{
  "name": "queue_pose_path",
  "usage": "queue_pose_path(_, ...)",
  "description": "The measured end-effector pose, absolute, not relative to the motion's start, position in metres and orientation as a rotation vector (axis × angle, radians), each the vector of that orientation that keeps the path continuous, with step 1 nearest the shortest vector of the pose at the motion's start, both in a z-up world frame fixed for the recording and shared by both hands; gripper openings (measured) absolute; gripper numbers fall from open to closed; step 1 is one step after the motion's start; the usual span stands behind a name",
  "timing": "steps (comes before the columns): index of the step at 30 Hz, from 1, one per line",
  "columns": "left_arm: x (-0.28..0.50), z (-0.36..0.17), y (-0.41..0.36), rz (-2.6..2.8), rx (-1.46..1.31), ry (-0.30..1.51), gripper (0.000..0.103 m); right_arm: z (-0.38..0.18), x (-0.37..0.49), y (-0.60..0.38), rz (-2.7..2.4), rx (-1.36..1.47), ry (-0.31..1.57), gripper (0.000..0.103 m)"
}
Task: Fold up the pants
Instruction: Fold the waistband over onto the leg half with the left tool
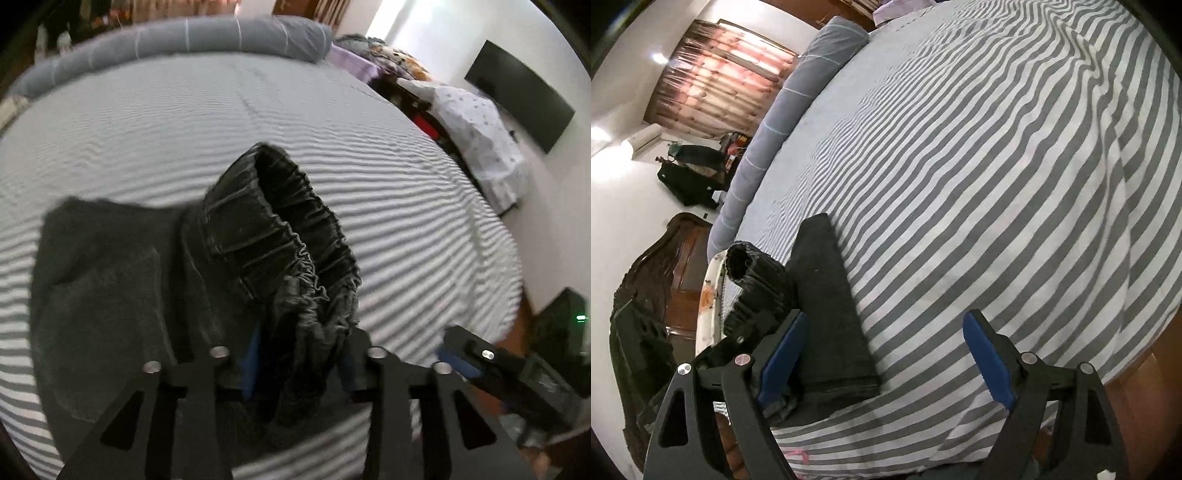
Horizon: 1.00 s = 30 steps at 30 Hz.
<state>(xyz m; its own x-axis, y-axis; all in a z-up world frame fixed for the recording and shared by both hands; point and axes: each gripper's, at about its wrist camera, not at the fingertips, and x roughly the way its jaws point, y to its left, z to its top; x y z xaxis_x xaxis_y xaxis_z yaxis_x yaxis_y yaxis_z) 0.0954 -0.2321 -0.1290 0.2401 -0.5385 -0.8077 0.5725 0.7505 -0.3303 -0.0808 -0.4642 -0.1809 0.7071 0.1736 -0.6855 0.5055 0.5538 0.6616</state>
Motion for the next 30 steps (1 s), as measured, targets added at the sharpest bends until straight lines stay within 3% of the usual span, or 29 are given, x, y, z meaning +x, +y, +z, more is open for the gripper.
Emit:
queue_pose_path(3,0.090,-0.113,-0.218,-0.802,-0.005,1.067,0.063,-0.174,-0.083,-0.466,-0.224,0.971,0.786,0.084)
queue_pose_path(5,0.086,-0.098,-0.201,-0.816,-0.029,1.027,0.068,-0.166,-0.081,-0.463,-0.216,0.949,0.782,0.084)
queue_pose_path(13,0.110,-0.108,-0.102,-0.555,-0.031,1.026,0.071,-0.132,-0.023,-0.422,-0.014,0.778,0.823,0.083)
queue_pose_path(21,0.130,-0.140,-0.041,-0.358,-0.062,1.094,0.071,-0.163,0.062,-0.388,-0.034,0.587,1.021,0.063)
queue_pose_path(22,0.129,-0.144,-0.043,-0.346,-0.059,1.100,0.071,-0.168,0.067,-0.386,-0.043,0.574,1.035,0.058)
queue_pose_path(23,0.131,-0.147,-0.039,-0.334,-0.055,1.106,0.071,-0.170,0.071,-0.382,-0.041,0.564,1.048,0.043)
queue_pose_path(26,0.135,-0.154,-0.035,-0.315,-0.053,1.116,0.071,-0.165,0.069,-0.369,-0.060,0.490,1.055,0.019)
queue_pose_path(30,0.137,-0.152,-0.038,-0.325,-0.065,1.111,0.071,-0.144,0.053,-0.364,-0.073,0.442,1.009,0.009)
